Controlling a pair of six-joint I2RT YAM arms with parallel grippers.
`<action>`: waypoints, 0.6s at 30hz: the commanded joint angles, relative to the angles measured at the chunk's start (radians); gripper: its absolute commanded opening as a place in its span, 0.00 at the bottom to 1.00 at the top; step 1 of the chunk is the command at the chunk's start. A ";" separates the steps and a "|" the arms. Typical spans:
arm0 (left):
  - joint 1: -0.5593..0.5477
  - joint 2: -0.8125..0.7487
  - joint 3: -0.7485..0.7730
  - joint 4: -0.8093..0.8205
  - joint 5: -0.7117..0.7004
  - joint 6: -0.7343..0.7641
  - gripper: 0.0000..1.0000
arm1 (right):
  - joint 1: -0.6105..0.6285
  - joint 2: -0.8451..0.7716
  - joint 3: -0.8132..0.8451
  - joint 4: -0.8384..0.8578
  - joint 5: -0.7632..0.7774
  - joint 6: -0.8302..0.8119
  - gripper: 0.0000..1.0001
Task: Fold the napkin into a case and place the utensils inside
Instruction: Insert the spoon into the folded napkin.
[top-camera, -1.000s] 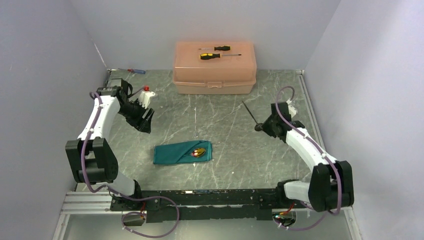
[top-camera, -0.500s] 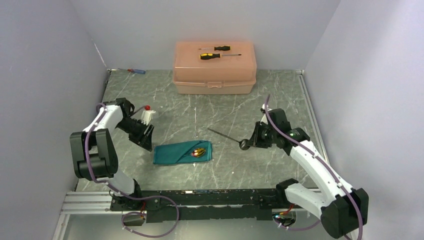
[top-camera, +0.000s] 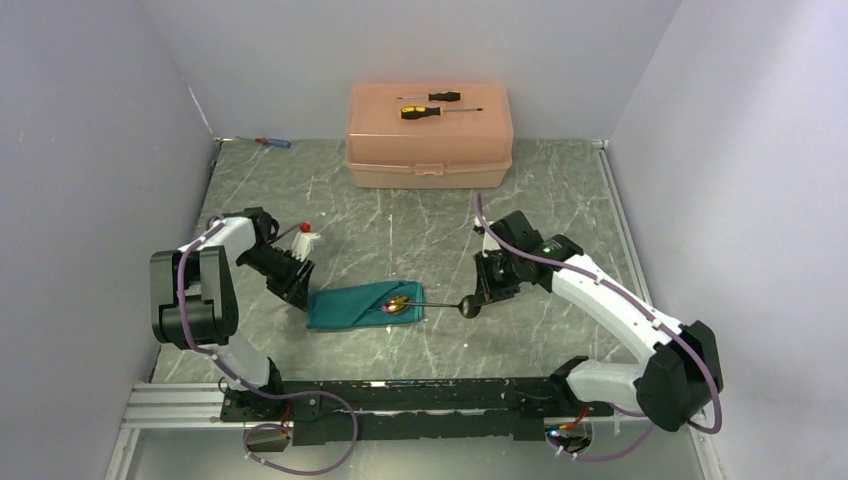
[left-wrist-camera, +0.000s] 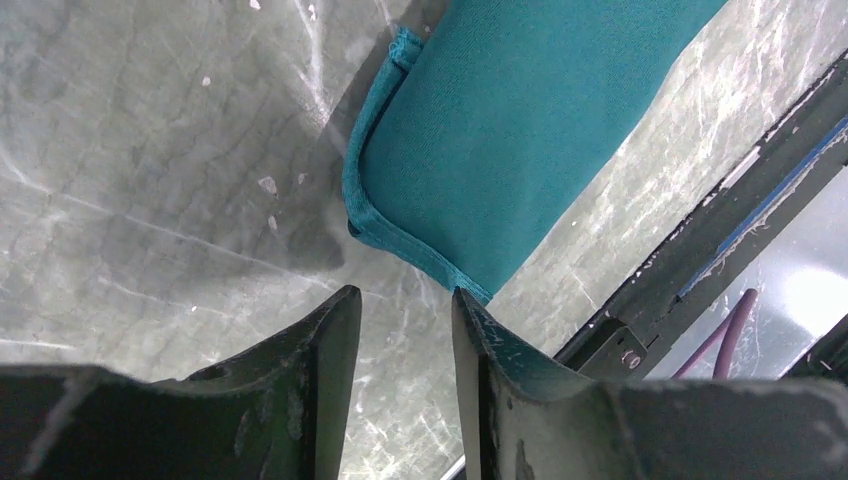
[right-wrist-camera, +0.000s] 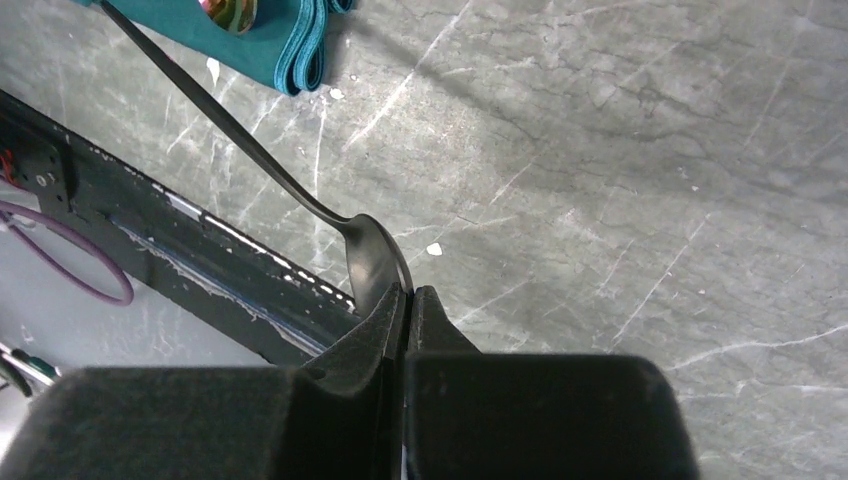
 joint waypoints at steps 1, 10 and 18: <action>-0.021 0.005 -0.006 0.040 0.022 0.013 0.43 | 0.031 0.056 0.090 -0.029 0.030 -0.035 0.00; -0.039 -0.017 0.031 -0.001 0.028 0.008 0.43 | 0.075 0.175 0.190 -0.045 0.094 -0.036 0.00; -0.040 -0.068 0.065 -0.050 0.049 0.031 0.42 | 0.112 0.249 0.248 -0.047 0.128 -0.033 0.00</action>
